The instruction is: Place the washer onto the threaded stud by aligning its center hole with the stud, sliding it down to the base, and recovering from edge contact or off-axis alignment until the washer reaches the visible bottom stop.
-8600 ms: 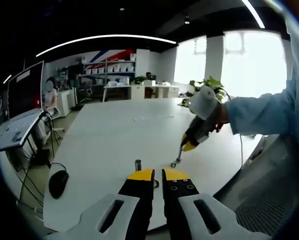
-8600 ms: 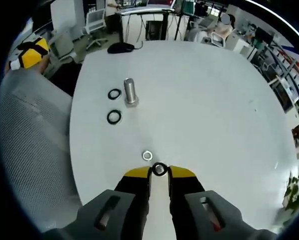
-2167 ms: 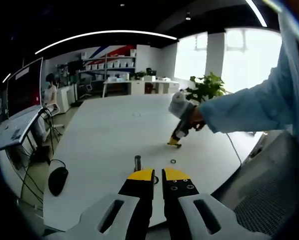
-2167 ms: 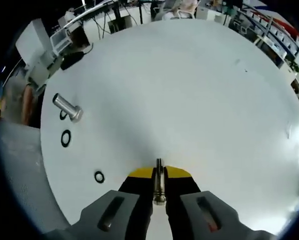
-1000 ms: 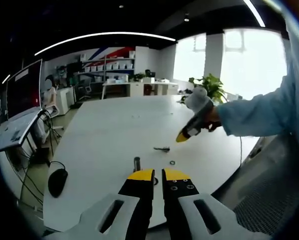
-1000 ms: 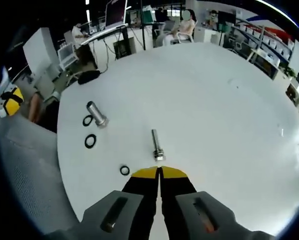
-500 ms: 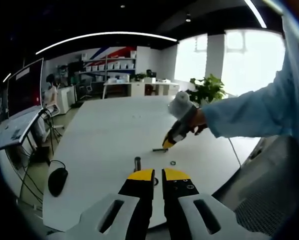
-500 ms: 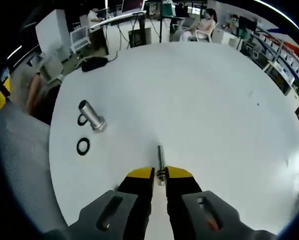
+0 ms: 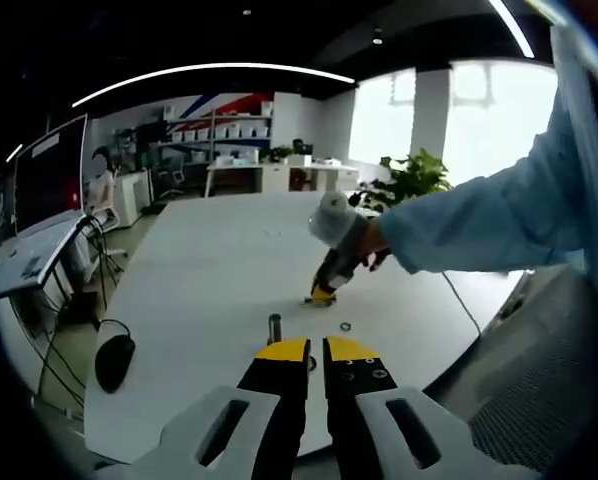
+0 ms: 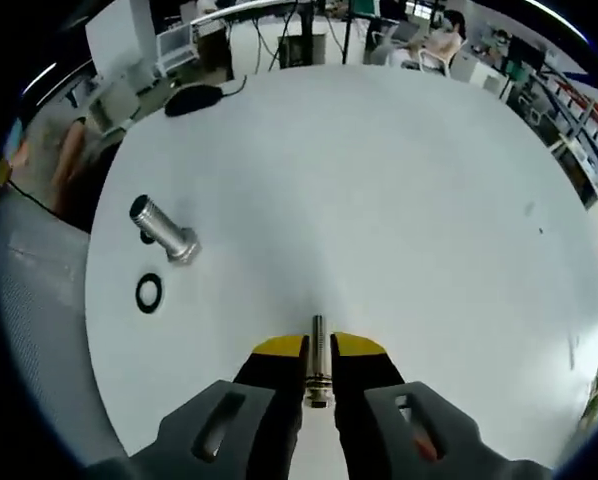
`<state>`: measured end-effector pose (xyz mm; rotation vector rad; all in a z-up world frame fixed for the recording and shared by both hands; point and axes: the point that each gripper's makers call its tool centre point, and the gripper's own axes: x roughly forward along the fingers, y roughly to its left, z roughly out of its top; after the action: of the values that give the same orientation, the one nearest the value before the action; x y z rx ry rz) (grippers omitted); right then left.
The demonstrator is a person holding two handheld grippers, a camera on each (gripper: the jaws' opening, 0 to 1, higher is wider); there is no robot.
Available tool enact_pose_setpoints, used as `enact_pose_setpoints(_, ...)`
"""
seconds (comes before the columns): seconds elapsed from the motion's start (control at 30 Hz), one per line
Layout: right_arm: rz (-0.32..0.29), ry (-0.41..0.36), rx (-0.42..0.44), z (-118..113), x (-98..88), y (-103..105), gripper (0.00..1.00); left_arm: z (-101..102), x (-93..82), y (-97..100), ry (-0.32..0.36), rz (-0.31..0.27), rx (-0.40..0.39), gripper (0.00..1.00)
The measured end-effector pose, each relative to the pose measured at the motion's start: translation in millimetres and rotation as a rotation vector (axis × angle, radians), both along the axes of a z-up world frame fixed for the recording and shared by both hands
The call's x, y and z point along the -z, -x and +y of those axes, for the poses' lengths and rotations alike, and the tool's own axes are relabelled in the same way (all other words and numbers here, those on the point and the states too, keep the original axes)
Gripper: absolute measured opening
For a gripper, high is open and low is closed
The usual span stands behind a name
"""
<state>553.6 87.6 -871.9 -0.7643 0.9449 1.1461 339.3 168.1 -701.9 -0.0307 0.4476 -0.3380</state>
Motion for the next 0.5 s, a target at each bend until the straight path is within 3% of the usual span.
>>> enact_pose_setpoints(0.27, 0.011, 0.019, -0.023, 1.2, 6.0, 2.1, 0.11, 0.0, 1.1, 0.4, -0.003, 0.004, -0.002, 0.03)
enact_pose_setpoints(0.5, 0.001, 0.014, -0.023, -1.6, -0.4, 1.8, 0.09, 0.6, 1.8, 0.3, -0.004, 0.009, -0.005, 0.03)
